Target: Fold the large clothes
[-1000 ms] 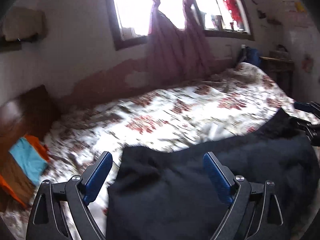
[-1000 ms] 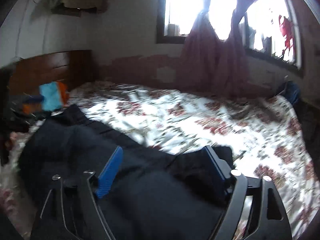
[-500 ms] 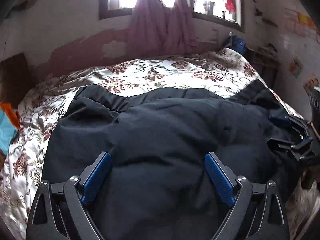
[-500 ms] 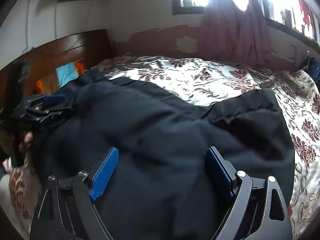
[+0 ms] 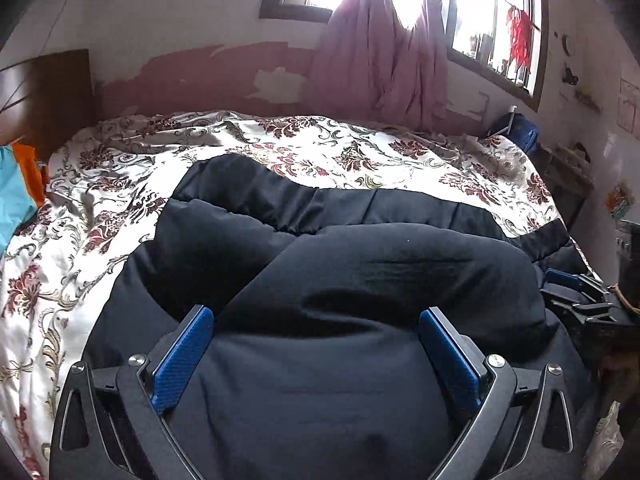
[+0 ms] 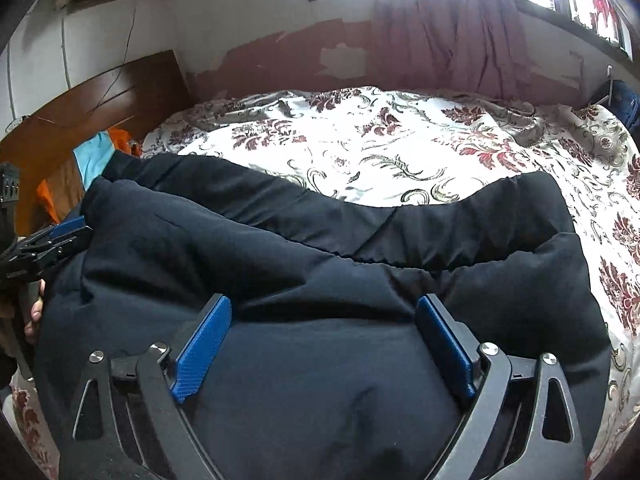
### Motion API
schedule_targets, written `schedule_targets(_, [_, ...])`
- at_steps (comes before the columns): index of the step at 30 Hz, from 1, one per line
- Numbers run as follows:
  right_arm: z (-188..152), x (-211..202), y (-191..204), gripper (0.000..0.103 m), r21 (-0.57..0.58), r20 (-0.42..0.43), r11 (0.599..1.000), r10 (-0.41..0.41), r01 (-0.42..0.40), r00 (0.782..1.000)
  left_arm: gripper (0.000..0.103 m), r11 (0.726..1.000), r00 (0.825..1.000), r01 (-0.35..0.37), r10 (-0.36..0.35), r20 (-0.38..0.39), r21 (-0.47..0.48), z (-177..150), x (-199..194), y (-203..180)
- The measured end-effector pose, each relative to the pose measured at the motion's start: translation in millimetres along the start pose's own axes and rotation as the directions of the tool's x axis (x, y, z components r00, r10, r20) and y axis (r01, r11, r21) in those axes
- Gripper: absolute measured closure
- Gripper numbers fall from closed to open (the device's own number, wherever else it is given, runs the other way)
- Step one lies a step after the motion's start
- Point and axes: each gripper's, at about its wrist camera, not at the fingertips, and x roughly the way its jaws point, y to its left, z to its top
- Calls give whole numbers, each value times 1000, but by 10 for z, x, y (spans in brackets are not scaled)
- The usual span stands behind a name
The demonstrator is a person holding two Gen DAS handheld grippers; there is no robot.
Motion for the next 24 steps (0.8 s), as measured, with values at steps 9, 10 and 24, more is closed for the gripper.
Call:
schedule_targets(9, [-34,79,-8,8,16,-1,1000,12,-12,1000,0,1000,1000,-1,1,-15,15,-28,87,-44])
schedule_targets(10, [-29,98,-34,7,21,-3,1000,18,-18,1000,0,1000,1000,-1,2,-15,15,-31,88,-45])
schedule_targets(24, [-73,184,-45,6,34,5,999,17,-17,1000,0,1000,1000,8,-8,3,7,-63,127,-54])
